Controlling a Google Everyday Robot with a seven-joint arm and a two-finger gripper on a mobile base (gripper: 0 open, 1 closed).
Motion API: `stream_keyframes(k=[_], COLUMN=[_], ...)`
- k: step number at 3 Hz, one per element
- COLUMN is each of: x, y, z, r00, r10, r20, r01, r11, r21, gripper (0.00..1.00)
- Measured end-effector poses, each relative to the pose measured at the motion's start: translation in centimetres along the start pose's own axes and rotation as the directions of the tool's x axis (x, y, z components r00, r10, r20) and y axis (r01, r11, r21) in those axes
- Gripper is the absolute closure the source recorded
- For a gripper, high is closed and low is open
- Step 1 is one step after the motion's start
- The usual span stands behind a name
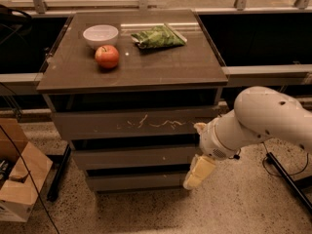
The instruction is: Open middle drawer
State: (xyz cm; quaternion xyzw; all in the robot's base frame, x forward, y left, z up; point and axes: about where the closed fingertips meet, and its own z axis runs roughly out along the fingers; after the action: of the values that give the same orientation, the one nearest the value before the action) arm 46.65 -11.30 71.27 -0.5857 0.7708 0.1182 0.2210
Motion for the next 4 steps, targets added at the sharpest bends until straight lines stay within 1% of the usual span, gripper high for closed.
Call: stream_keyframes(k=[1,2,3,4], x=[0.7,1.5,2.4,2.8], y=[0.4,-0.2,-1.4,-1.3], z=[4.4,8.3,12.0,13.2], r00=[0.993,0.972,0.953,0.949], r10=[0.062,0.112,0.131,0.142], r20=[0.102,0.207,0.274,0.283], r01=[-0.062,-0.109,-0.117,-0.123], r11=[0.9981,0.9937,0.9909,0.9887], r21=[-0.005,-0.026,-0.067,-0.087], gripper=[0.00,0.00,0.00,0.00])
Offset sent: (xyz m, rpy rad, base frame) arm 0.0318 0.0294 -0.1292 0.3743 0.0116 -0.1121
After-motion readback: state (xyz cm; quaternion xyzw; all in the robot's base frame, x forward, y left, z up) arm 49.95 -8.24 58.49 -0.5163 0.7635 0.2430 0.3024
